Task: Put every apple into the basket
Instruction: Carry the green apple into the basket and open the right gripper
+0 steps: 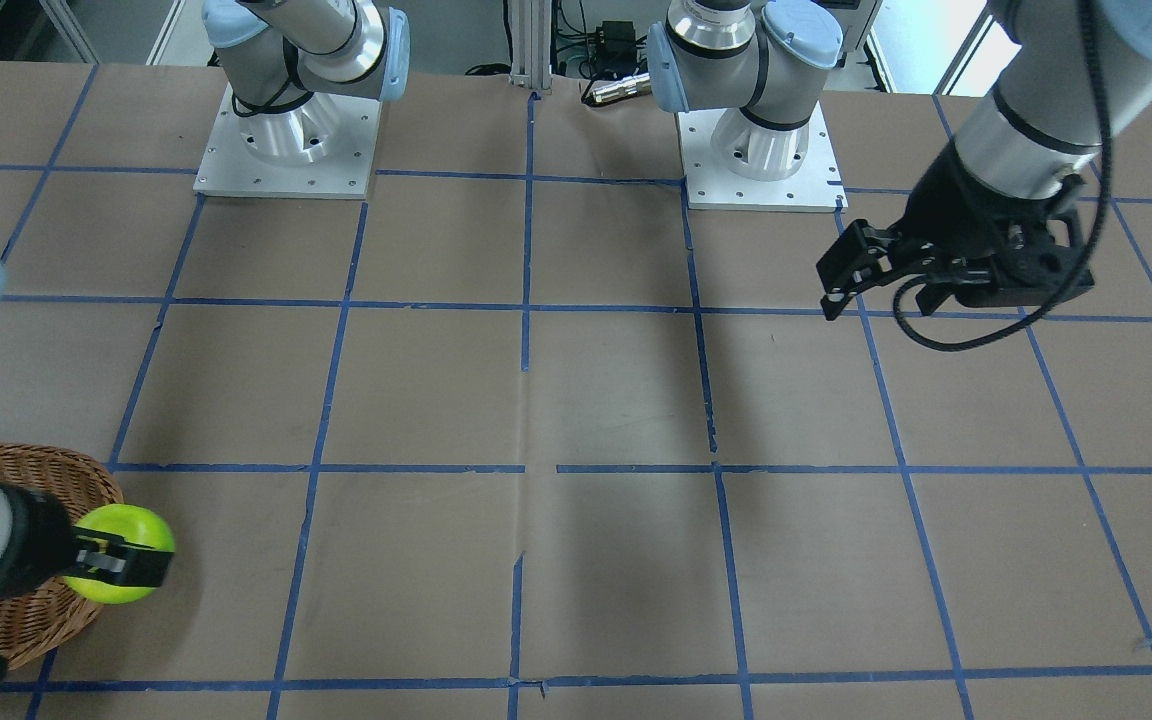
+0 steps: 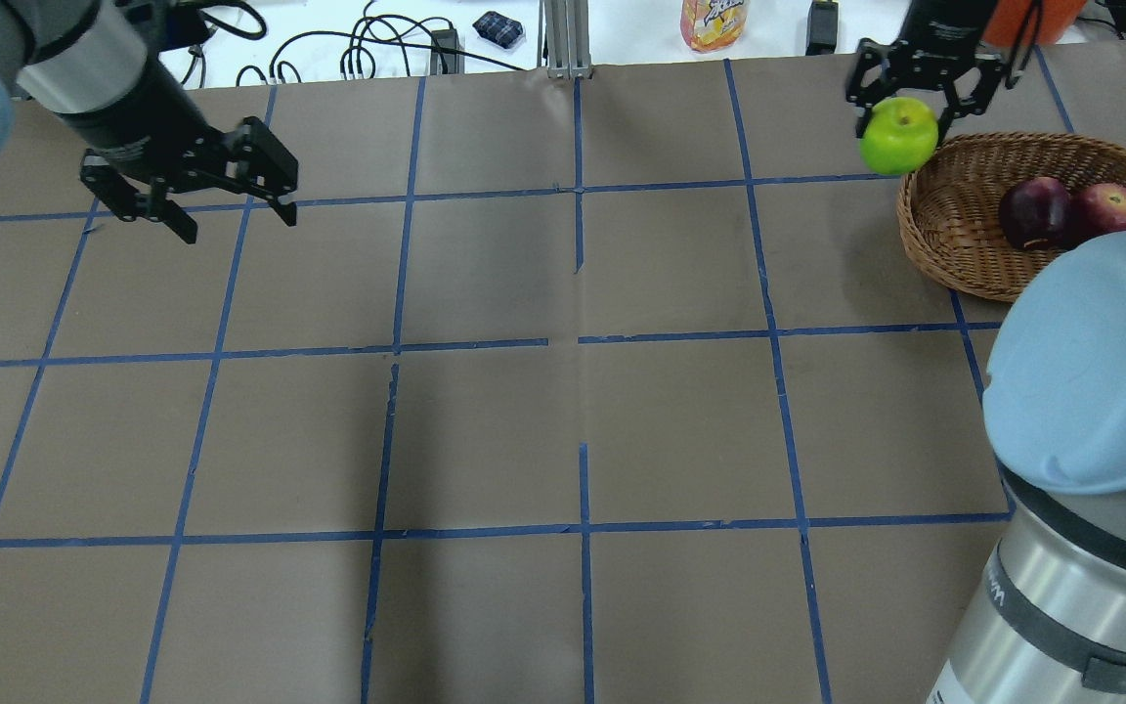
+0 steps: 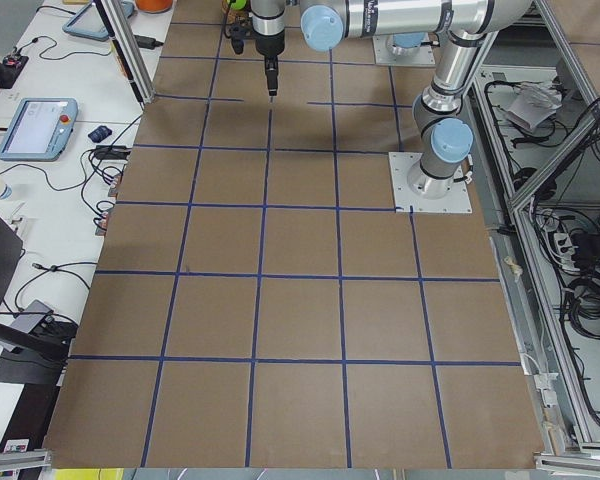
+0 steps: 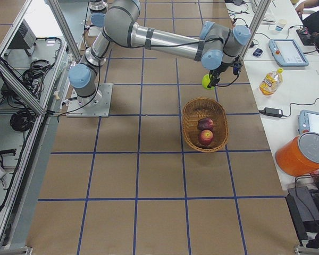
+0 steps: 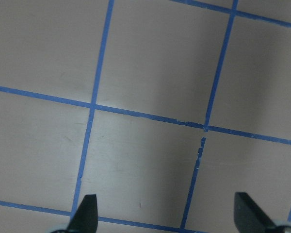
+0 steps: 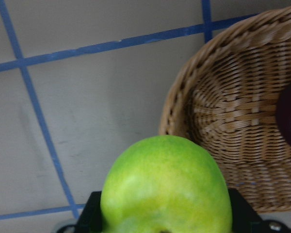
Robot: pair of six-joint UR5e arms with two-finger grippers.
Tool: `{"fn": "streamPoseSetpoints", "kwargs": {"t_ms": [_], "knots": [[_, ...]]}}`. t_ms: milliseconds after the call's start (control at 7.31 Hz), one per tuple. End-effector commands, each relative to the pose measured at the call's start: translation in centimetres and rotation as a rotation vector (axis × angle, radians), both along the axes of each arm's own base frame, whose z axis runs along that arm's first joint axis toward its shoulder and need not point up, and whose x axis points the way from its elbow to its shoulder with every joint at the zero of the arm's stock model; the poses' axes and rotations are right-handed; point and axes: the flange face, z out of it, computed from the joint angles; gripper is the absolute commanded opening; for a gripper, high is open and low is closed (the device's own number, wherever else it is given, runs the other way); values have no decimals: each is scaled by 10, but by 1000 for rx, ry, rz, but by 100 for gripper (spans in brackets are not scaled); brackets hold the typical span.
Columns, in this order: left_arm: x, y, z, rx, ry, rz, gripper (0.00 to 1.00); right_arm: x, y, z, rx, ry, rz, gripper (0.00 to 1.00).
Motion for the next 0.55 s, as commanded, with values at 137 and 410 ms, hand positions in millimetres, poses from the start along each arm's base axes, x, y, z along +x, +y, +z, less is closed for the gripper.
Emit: {"fn": "streamPoseSetpoints", "kwargs": {"t_ms": [137,410], "knots": [[-41,19,28,-58,-47,-41,100,-76,22,-40,31,-30,51,0],[-40,26,37,-65,-66,-31,100,-75,23,-55,23,-30,51,0]]}}
